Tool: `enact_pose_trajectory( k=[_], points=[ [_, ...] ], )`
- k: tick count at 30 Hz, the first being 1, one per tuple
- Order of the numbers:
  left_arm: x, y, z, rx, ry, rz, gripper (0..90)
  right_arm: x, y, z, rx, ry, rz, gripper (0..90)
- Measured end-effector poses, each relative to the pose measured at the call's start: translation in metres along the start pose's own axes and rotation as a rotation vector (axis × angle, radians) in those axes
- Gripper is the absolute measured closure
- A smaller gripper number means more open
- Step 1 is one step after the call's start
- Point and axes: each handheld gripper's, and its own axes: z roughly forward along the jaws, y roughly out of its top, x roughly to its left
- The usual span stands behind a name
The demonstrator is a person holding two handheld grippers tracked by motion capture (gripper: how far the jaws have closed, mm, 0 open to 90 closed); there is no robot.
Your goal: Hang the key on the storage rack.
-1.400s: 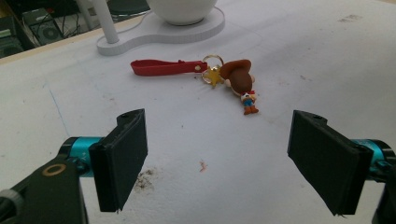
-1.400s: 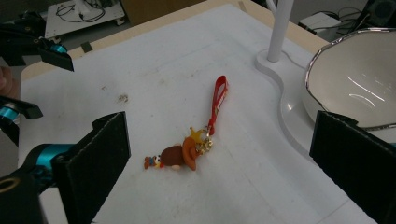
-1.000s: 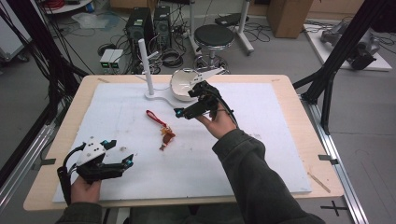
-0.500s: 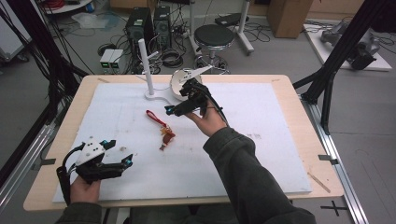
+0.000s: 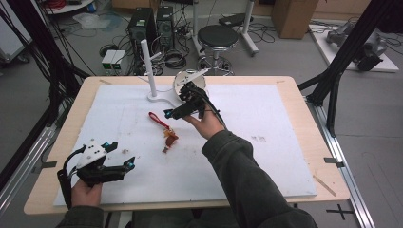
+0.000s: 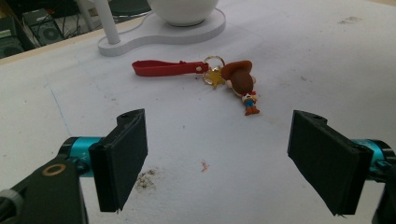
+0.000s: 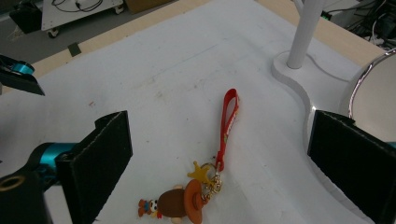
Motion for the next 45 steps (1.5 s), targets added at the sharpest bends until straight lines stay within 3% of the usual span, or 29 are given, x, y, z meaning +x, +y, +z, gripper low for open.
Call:
enact_pose_trajectory(
  k=[30,33,45],
  points=[
    [-0.002,0.0,0.001,-0.003,-0.002,-0.003,20.5,-0.004,-0.005,0.034,0.047,0.005,0.022,8.8],
    [-0.002,0.001,0.001,-0.004,-0.003,-0.002,20.5,-0.005,-0.005,0.037,0.046,0.007,0.018,13.4],
    [0.0,0.0,0.0,-0.004,0.0,-0.001,20.5,0.0,-0.006,0.052,0.055,0.019,0.015,16.6]
  ],
)
